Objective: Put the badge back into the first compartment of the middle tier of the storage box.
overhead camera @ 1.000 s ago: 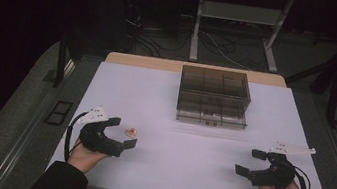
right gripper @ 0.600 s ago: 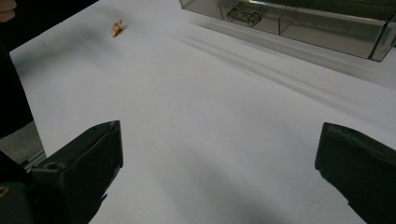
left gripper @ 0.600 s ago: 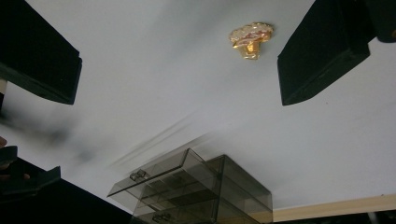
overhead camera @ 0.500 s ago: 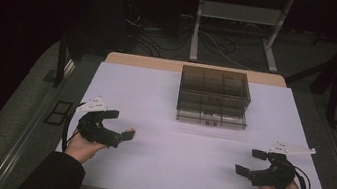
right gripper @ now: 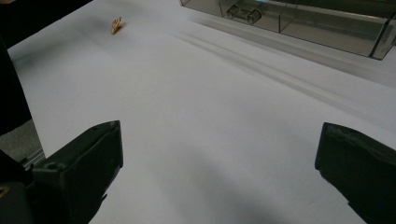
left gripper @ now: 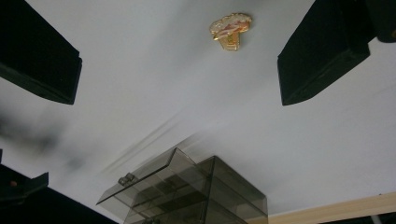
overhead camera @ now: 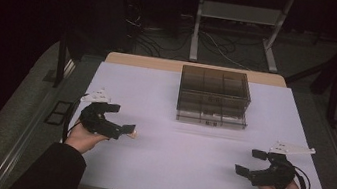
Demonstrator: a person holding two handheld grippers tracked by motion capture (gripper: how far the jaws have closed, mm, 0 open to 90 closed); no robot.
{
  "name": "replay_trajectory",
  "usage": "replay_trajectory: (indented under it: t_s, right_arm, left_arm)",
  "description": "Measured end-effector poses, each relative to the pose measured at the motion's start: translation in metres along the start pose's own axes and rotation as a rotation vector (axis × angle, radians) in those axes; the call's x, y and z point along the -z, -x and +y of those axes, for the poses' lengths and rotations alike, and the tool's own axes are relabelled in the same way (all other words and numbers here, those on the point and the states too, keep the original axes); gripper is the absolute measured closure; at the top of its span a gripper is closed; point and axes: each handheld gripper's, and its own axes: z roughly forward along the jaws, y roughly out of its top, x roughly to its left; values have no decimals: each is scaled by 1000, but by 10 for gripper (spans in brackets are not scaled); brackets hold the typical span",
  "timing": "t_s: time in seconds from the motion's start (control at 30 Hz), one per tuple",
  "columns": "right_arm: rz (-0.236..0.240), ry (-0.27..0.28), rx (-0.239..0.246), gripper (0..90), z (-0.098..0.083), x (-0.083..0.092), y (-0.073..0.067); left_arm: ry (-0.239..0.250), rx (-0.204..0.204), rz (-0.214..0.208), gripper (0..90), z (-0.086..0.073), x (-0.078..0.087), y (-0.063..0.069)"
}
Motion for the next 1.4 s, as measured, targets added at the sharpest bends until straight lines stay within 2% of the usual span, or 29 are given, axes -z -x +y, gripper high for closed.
replay_trajectory:
  t_s: [0.1,0.27,0.47,0.97,1.23,1.4]
  right_arm:
    - [0,0,1,5,0,0,0]
    - [1,0,2,5,0,0,0]
    - [1,0,5,5,0,-1,0]
    - [1,-7,22,5,0,-2,0]
    - [2,-17,22,5,0,-3,0]
    - [3,-21,23,5,0,-4,-1]
  left_arm:
    - [-18,-13,-5,0,2,-4,-2]
    - [-37,-12,-17,0,3,-9,-5]
    - [-67,-21,-49,0,1,-16,-10]
    - [-133,-22,-65,0,-2,-31,-22]
    - [-188,-63,-89,0,-5,-39,-26]
    - [-211,-74,-98,0,-7,-44,-27]
